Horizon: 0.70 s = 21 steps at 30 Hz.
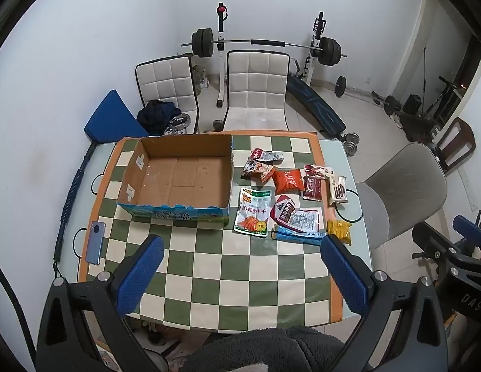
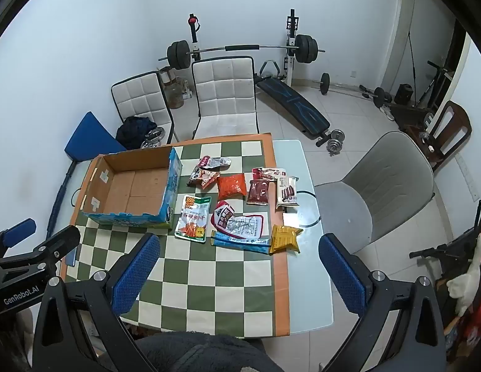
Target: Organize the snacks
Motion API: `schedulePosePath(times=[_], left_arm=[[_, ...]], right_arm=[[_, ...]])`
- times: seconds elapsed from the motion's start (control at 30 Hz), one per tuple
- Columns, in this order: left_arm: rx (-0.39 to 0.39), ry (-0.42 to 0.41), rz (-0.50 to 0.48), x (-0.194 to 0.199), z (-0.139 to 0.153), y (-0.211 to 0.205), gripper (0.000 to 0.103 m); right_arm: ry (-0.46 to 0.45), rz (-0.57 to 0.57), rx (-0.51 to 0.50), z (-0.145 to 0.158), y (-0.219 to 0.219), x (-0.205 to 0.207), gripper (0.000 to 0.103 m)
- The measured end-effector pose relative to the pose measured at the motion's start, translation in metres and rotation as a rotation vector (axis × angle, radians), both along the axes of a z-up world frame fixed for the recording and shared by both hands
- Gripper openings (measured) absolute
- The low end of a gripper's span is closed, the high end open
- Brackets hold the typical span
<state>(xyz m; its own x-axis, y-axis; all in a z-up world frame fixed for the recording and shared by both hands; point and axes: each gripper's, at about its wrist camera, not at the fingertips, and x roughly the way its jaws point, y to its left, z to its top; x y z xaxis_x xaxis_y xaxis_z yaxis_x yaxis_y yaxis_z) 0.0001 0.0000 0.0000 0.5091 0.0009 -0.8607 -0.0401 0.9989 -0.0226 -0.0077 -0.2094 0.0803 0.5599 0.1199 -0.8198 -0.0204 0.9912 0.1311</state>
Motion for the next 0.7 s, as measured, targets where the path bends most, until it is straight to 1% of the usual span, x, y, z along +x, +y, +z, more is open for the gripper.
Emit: schedulePosePath(times=[0.7], left_arm=[[0.004,-0.012,0.001,-0.0004,0.0002,-0.0001,0.103]], right_arm=[[-0.002,0.002,0.012,0.0031,-0.0015,-0.0032,0.103]])
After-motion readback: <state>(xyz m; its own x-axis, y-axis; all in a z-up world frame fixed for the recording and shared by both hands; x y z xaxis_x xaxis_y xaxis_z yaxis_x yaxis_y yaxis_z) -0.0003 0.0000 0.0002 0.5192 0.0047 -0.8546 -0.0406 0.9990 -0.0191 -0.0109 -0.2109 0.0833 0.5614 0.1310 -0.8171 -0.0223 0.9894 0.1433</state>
